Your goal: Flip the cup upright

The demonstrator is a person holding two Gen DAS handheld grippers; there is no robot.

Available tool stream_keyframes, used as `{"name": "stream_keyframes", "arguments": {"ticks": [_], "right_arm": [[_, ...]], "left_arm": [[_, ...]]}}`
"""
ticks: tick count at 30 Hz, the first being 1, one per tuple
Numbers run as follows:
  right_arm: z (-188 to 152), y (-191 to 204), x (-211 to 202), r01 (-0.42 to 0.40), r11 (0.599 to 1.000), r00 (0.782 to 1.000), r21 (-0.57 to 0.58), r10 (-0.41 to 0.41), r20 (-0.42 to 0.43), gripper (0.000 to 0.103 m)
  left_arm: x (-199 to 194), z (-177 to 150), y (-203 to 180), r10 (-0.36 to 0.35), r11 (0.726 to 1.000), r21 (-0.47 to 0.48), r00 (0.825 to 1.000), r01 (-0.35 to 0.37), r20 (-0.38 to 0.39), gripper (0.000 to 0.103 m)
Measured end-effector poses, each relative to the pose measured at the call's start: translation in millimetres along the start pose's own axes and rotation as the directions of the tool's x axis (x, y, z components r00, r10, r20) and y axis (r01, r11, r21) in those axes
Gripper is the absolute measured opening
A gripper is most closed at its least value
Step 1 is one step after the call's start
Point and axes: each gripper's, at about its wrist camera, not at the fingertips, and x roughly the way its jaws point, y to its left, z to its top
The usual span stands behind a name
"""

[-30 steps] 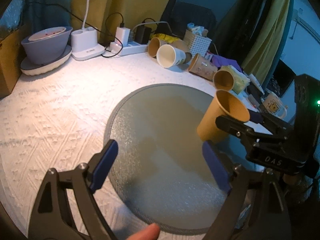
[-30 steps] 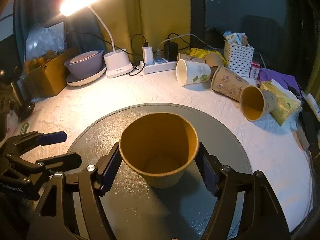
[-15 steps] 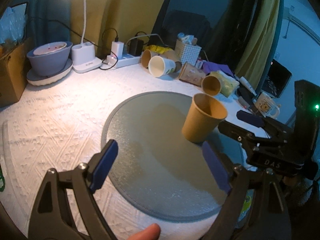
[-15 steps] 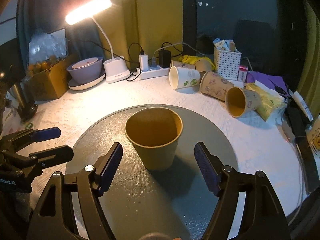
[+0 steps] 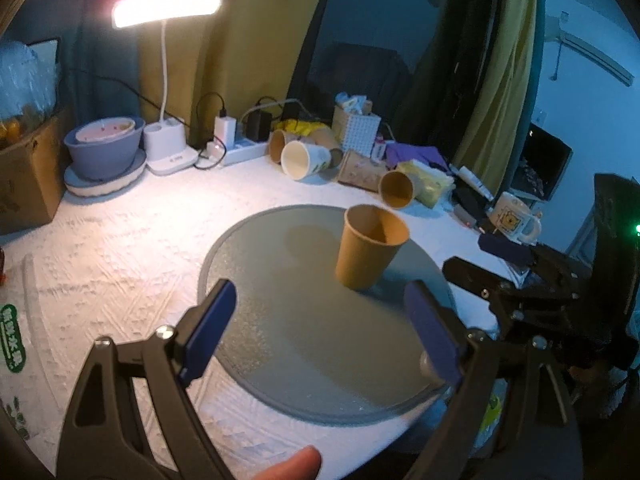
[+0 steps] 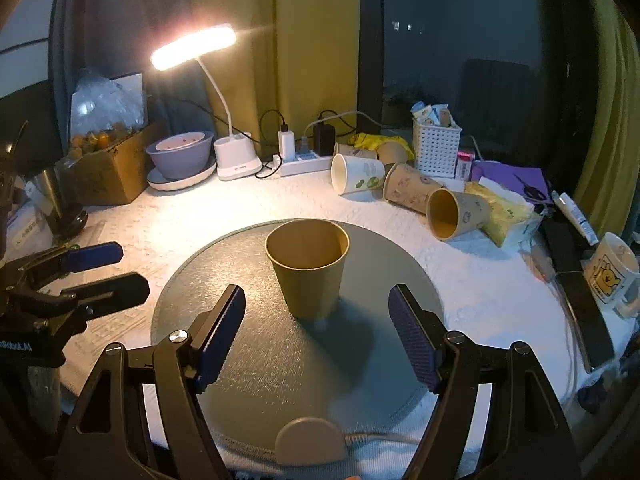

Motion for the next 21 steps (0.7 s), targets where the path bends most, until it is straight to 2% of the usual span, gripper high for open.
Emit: {"name": "stream_keyframes", "arguments": {"ticks": [10, 21], "right_arm": [[5, 7, -49, 0.017, 1.0, 0.998, -0.016, -0.016, 0.065, 0.077], [16, 13, -98, 0.056, 0.998, 0.992, -0.012, -0.054, 0.116, 0.077]], "left_arm": [[-39, 6, -19, 0.024, 0.998, 0.051, 0.994, -0.029, 0.107, 0.087], [-83, 21, -43, 0.01, 0.995, 0.092, 0.975, -0.031, 0.224, 0.087]]}}
